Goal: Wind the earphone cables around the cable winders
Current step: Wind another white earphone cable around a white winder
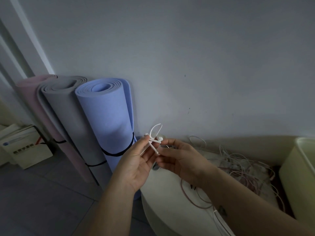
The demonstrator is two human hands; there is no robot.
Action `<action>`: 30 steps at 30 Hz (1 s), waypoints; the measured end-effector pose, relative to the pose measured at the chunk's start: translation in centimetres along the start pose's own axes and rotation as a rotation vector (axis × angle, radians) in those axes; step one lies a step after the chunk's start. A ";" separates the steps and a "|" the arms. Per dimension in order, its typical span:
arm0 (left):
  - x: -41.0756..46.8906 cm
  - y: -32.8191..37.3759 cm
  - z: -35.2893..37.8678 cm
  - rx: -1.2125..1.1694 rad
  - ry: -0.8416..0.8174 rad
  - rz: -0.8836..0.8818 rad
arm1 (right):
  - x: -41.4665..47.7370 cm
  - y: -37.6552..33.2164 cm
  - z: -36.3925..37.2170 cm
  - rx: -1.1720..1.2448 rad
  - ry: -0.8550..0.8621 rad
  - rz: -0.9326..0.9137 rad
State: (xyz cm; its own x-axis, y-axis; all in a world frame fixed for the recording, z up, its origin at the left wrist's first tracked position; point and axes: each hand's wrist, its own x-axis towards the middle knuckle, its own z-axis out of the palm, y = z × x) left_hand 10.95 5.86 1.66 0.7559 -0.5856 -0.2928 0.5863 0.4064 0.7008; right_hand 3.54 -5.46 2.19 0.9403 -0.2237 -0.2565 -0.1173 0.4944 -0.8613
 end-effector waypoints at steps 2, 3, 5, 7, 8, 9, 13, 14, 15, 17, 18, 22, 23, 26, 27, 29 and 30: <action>-0.1 0.0 0.2 0.054 -0.046 -0.009 | 0.0 0.0 -0.1 0.034 0.001 0.024; -0.1 -0.1 0.2 0.075 -0.068 -0.009 | 0.1 0.0 -0.1 0.052 0.003 0.029; -0.3 -0.1 0.4 0.090 -0.095 0.003 | 0.1 0.0 -0.1 0.107 0.015 0.030; -0.3 -0.1 0.5 0.088 -0.114 0.019 | 0.1 0.2 0.0 0.173 0.032 0.029; -0.3 -0.1 0.5 0.083 -0.122 0.023 | 0.1 0.2 0.1 0.197 0.039 0.030; -0.3 -0.1 0.6 0.077 -0.125 0.025 | 0.1 0.2 0.1 0.215 0.045 0.031; -0.4 -0.1 0.6 0.068 -0.132 0.040 | 0.0 0.1 0.2 0.234 0.044 0.025; -0.4 -0.1 0.6 0.074 -0.141 0.046 | 0.0 0.1 0.2 0.242 0.040 0.023; -0.4 -0.1 0.6 0.081 -0.149 0.051 | 0.0 0.1 0.3 0.252 0.038 0.022; -0.4 -0.2 0.6 0.100 -0.157 0.063 | 0.0 0.3 0.5 0.273 0.048 0.015; -0.4 -0.2 0.7 0.113 -0.156 0.070 | 0.0 0.4 0.6 0.282 0.056 0.009; -0.5 -0.3 0.8 0.164 -0.148 0.104 | -0.1 0.6 0.8 0.249 0.087 -0.033; -0.5 -0.3 0.8 0.172 -0.147 0.116 | -0.1 0.6 0.8 0.211 0.095 -0.050; -0.6 -0.3 0.9 0.188 -0.132 0.153 | -0.1 0.6 0.8 0.091 0.126 -0.107; -0.5 -0.4 0.9 0.189 -0.125 0.163 | -0.1 0.5 0.8 0.059 0.135 -0.124; -0.4 -0.5 1.0 0.187 -0.112 0.168 | -0.2 0.3 0.8 -0.010 0.142 -0.156; -0.4 -0.5 1.0 0.178 -0.107 0.166 | -0.2 0.2 0.7 -0.054 0.145 -0.173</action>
State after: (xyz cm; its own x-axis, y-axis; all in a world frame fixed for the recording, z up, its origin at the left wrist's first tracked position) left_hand 10.07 5.19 2.03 0.7965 -0.5963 -0.1007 0.3895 0.3785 0.8397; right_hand 3.55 -4.67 2.37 0.8927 -0.4215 -0.1595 0.0213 0.3929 -0.9193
